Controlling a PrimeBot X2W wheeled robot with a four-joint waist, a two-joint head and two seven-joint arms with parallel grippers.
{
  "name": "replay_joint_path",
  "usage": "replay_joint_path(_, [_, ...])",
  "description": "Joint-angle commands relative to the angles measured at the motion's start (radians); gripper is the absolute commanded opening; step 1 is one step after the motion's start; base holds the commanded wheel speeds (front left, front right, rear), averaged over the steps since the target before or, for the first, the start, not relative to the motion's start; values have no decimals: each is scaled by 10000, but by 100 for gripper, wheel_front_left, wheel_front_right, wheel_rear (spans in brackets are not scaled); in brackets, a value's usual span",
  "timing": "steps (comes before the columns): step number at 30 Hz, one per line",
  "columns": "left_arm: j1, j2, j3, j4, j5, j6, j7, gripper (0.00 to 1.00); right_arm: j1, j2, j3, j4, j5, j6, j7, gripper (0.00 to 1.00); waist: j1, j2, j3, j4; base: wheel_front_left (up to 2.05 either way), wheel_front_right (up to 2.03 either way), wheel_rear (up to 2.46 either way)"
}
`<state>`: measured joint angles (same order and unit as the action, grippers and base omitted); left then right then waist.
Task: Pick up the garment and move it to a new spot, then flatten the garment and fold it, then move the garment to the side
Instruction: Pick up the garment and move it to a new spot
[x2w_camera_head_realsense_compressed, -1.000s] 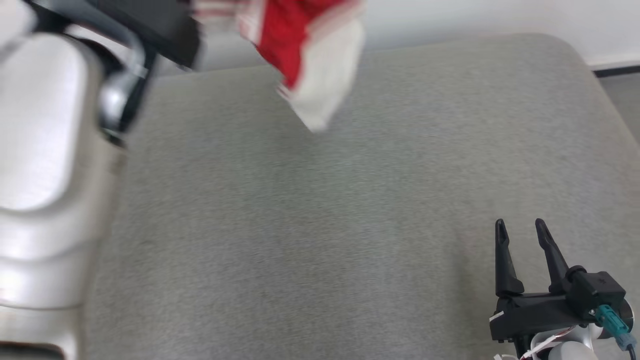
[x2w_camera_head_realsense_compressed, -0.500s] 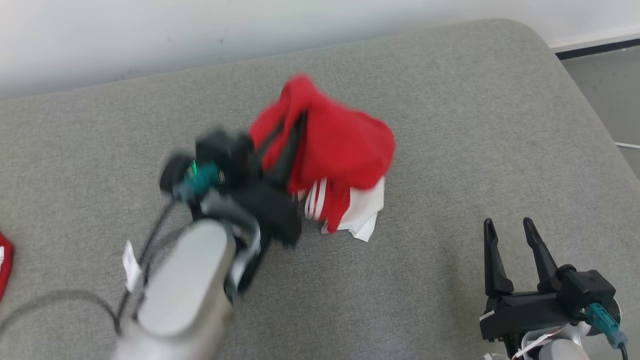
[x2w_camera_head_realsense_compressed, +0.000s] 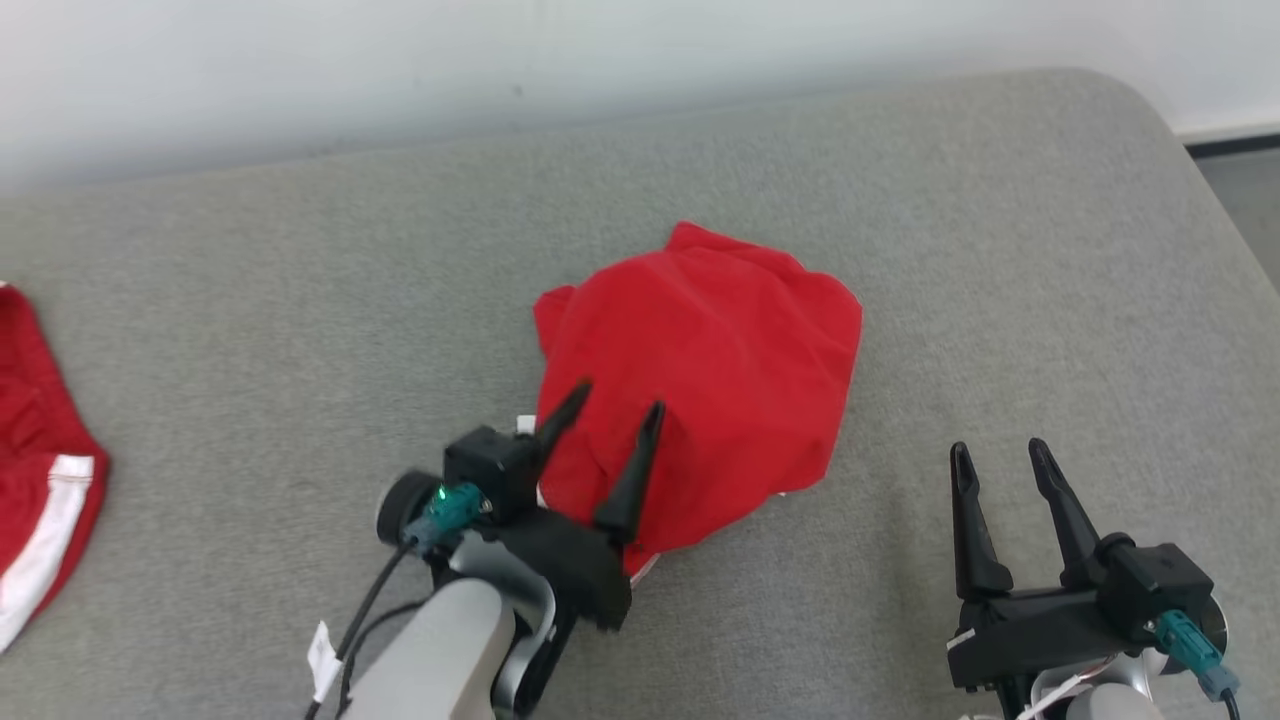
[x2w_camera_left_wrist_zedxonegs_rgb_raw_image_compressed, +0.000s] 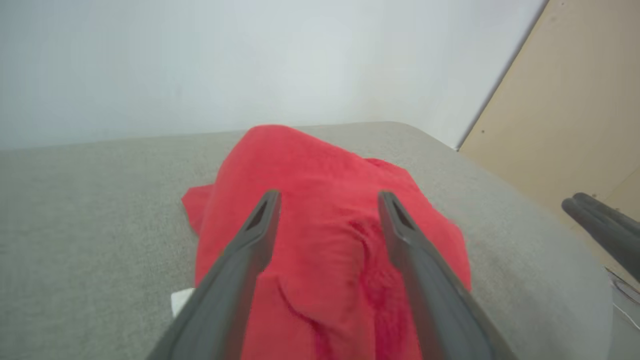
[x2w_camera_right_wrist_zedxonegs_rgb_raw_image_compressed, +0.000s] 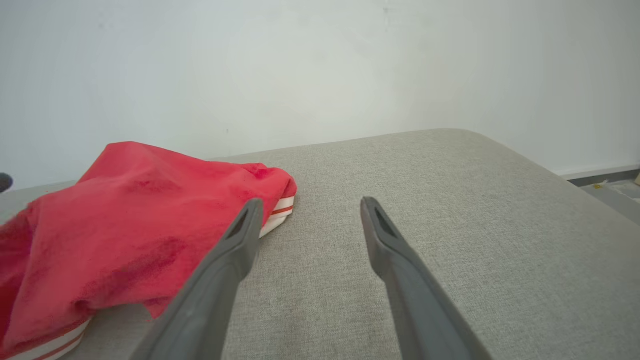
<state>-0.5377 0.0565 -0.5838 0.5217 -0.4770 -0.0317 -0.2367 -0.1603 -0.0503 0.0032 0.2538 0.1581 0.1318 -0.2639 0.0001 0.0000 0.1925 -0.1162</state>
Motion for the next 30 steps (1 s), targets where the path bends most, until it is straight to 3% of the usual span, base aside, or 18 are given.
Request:
replay_joint_path(1, [-203,-14,162,-308,186,154,-194,100,206,-5,-6,-18,-128,-21,-6,100,-1,0,-442,384,0,0,0])
replay_joint_path(7, [222,600,972,-1520,713,511,-287,100,483,-1,12,-197,-171,-21,-7,100,-1,0,-971,789,0,0,0])
replay_joint_path(17, [2448,2129,3008,-3564,1155,855,-278,100,882,-2,179,-637,-153,-21,-7,100,-1,0,-1699,1464,0,0,0])
replay_joint_path(22, [3718,2390,3843,-4253,1122,1093,-280,100,1147,-3,136,-754,-195,-21,38,100,-1,0,-2008,1696,0,0,0])
replay_joint_path(30, [5463,2216,4566,-4875,1189,1141,-280,100,1588,-55,-79,-1103,-291,-21,319,100,-1,0,-2176,1898,0,0,0])
